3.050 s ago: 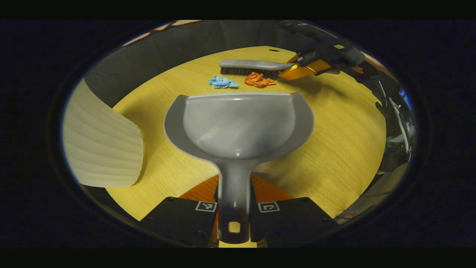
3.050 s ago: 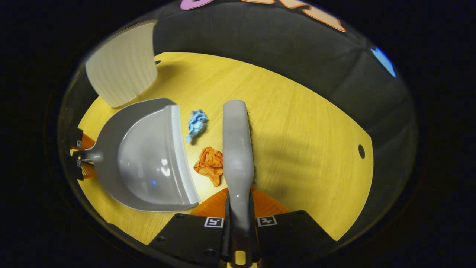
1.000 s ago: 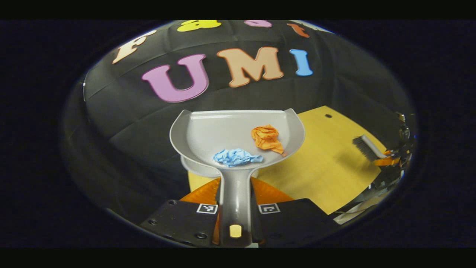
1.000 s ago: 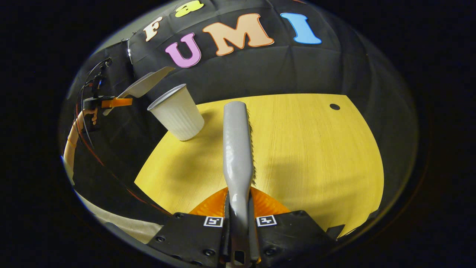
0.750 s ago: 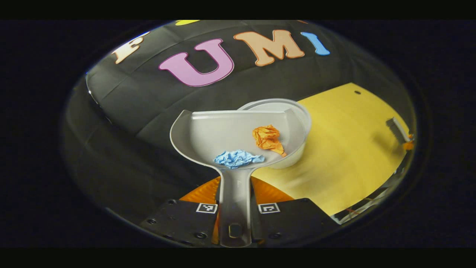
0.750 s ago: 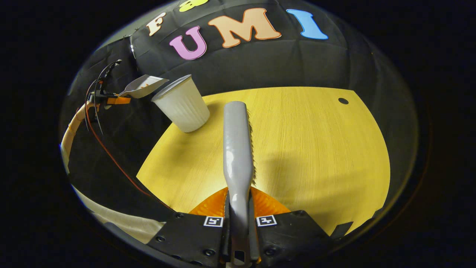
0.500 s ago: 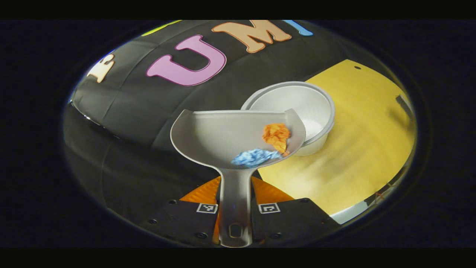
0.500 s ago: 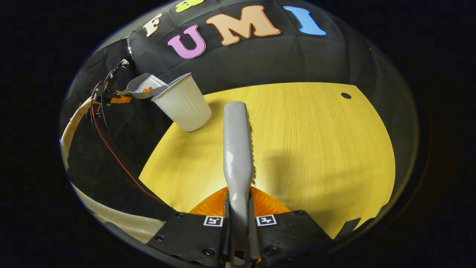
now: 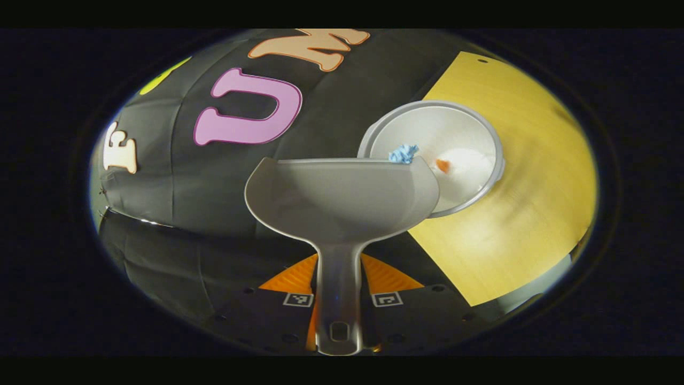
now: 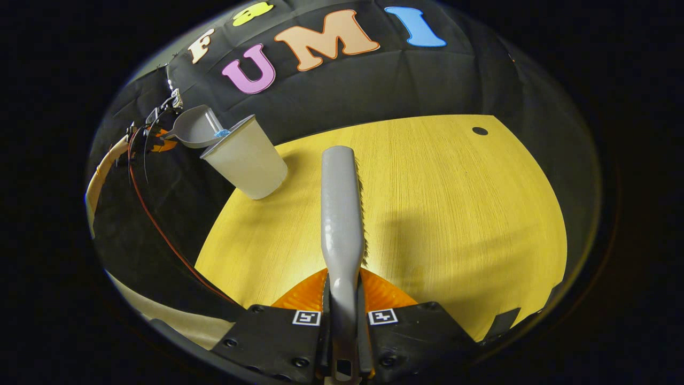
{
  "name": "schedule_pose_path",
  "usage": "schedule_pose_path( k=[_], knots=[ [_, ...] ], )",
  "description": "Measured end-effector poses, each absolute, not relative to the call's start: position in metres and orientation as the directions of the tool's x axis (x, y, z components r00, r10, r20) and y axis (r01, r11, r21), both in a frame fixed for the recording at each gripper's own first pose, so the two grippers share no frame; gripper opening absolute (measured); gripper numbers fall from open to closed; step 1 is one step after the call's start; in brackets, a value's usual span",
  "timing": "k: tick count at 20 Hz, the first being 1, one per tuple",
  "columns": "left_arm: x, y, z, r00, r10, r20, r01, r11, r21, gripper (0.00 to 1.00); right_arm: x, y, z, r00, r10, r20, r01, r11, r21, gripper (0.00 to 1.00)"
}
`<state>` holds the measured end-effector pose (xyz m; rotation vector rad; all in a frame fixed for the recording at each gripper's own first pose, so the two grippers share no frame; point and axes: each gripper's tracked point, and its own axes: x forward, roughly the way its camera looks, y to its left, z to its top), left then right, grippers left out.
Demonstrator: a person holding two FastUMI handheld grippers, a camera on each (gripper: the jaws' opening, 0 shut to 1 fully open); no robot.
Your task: Pick up the small broom and dustpan from the desktop, sweep the trash into the dustpan with the broom, and then empty the trash into the garbage bin.
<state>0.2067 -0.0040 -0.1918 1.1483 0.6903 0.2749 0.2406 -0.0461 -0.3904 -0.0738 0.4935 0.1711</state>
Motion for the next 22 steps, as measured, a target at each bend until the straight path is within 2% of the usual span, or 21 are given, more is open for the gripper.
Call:
schedule_pose_path(
  k=[5,11,17,18,22],
  knots=[
    [0.203,0.006,-0.183,0.775,0.523,-0.353,0.096,0.455,0.885,0.25,0.242,-0.046,-0.393,0.86,0.134,-0.493,-0.168,0.985,-0.025,0.17],
    [0.187,-0.046,-0.206,0.865,0.33,-0.379,-0.004,0.759,0.651,0.25,0.242,-0.046,-0.395,0.85,0.149,-0.506,-0.188,0.982,-0.026,0.17],
    [0.186,-0.178,-0.225,0.925,0.029,-0.378,0.154,0.882,0.446,0.24,0.241,-0.049,-0.397,0.841,0.15,-0.52,-0.202,0.978,-0.045,0.17],
    [0.184,-0.202,-0.235,0.92,-0.016,-0.392,0.194,0.886,0.42,0.27,0.242,-0.049,-0.397,0.842,0.149,-0.519,-0.203,0.978,-0.048,0.17],
    [0.184,-0.277,-0.278,0.892,-0.118,-0.436,0.29,0.89,0.352,0.27,0.241,-0.05,-0.399,0.849,0.123,-0.514,-0.178,0.982,-0.059,0.17]
  ],
)
